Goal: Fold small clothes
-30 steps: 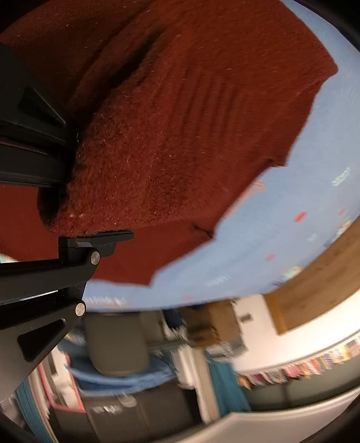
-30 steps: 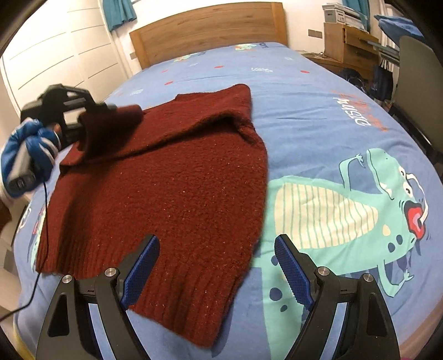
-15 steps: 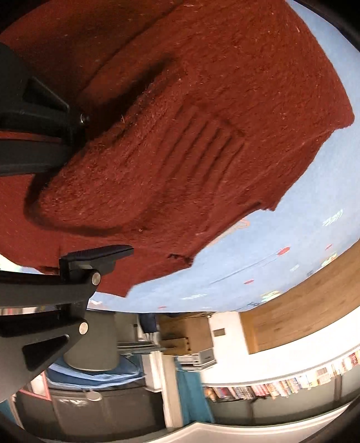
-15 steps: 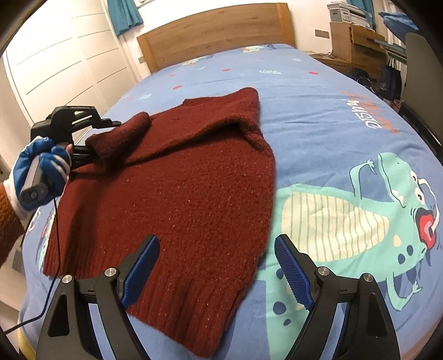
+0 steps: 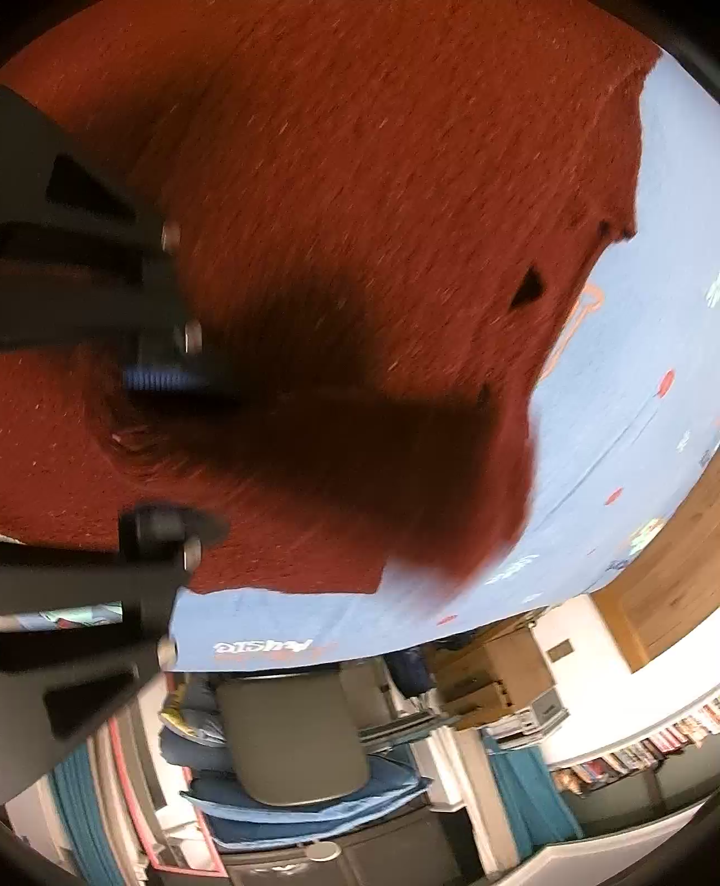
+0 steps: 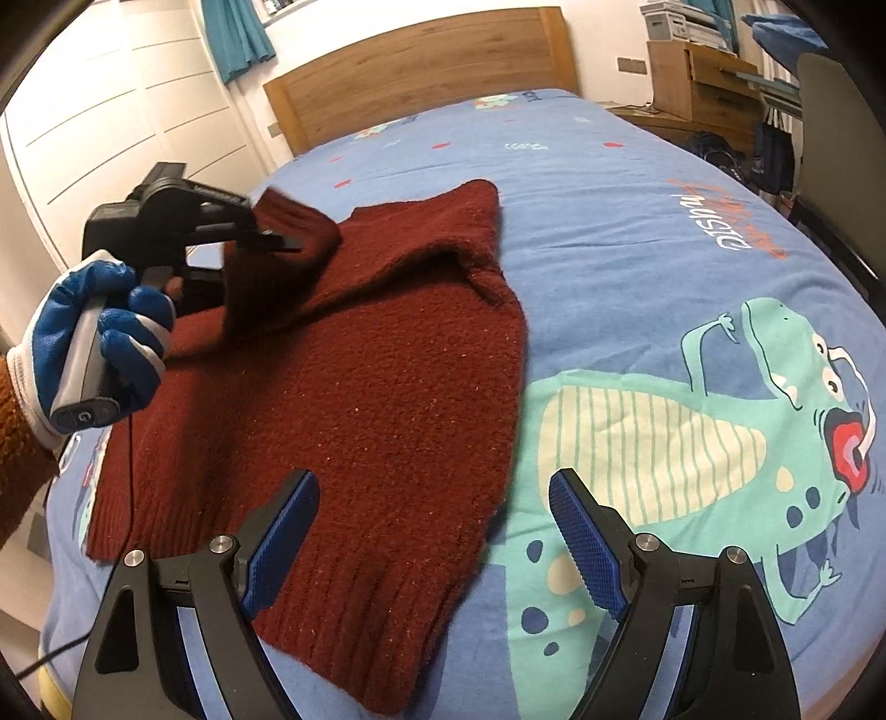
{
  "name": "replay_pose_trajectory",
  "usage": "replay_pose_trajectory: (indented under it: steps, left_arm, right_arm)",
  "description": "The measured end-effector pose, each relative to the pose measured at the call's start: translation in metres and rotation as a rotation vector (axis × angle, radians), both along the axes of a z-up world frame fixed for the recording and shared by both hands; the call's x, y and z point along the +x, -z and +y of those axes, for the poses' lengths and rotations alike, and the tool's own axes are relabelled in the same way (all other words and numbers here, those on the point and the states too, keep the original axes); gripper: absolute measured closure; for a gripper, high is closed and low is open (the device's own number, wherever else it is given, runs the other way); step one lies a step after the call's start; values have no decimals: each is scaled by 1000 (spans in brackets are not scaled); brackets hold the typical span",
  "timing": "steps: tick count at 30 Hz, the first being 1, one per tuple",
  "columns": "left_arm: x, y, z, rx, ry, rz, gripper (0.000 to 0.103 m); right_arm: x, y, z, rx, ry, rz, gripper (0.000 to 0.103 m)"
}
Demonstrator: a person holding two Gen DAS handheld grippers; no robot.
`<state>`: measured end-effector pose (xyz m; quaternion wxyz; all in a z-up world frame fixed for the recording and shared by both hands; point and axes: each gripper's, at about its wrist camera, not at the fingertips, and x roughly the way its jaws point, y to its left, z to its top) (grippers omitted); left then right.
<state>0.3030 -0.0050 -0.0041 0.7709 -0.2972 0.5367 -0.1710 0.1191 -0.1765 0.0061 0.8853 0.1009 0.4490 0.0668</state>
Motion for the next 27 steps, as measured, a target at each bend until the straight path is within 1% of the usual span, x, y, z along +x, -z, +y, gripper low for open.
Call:
replay_pose_trajectory:
  steps: [2, 5, 7, 8, 9, 11, 12, 13, 15, 17, 18, 19, 20, 21, 23, 24, 26, 27]
  left_arm:
    - [-4, -2, -9, 0, 42, -11, 62]
    - [-13, -18, -18, -8, 125, -71, 59]
    - [-16, -29, -18, 12, 141, -111, 56]
    - [-17, -33, -16, 37, 137, -131, 55]
    - [-18, -36, -14, 84, 122, -152, 55]
    - [-23, -34, -8, 211, 87, -189, 55]
    - [-23, -28, -12, 287, 83, -192, 55]
    - [-24, -22, -15, 325, 88, -186, 55]
    - [-27, -6, -24, 384, 102, -160, 55]
    - [-38, 18, -35, 419, 144, -121, 55]
    - [-42, 23, -39, 434, 157, -126, 55]
    - [-51, 24, -46, 456, 179, -153, 54]
    - [-58, 23, -51, 463, 209, -174, 54]
    - [-65, 19, -55, 444, 238, -188, 54]
    - [-73, 11, -47, 405, 246, -206, 54]
    - [-70, 7, -44, 404, 237, -217, 54]
    - [-75, 0, -28, 441, 201, -251, 54]
    - [-75, -3, -12, 469, 174, -262, 54]
  right_arm:
    - [0, 0, -1, -1, 3, 1, 17]
    - [0, 0, -1, -11, 5, 6, 17]
    - [0, -1, -1, -14, 6, 7, 17]
    - [0, -1, 0, -15, 7, 7, 17]
    - [0, -1, 1, -16, 7, 8, 17]
    - [1, -1, 4, -19, 2, 8, 17]
    - [2, -2, 7, -21, -2, 7, 17]
    - [3, -2, 10, -26, -8, 5, 17]
    - [4, -3, 14, -32, -15, 2, 17]
    - [6, -4, 17, -41, -18, 3, 17]
    - [7, -4, 17, -45, -17, 4, 17]
    - [7, -5, 18, -48, -16, 3, 17]
    - [8, -6, 18, -53, -13, 2, 17]
    - [8, -7, 19, -58, -11, 1, 17]
    - [10, -9, 20, -67, -9, 3, 17]
    - [11, -10, 22, -72, -11, 4, 17]
    - [13, -11, 27, -83, -18, 3, 17]
    - [14, -12, 30, -87, -22, 2, 17]
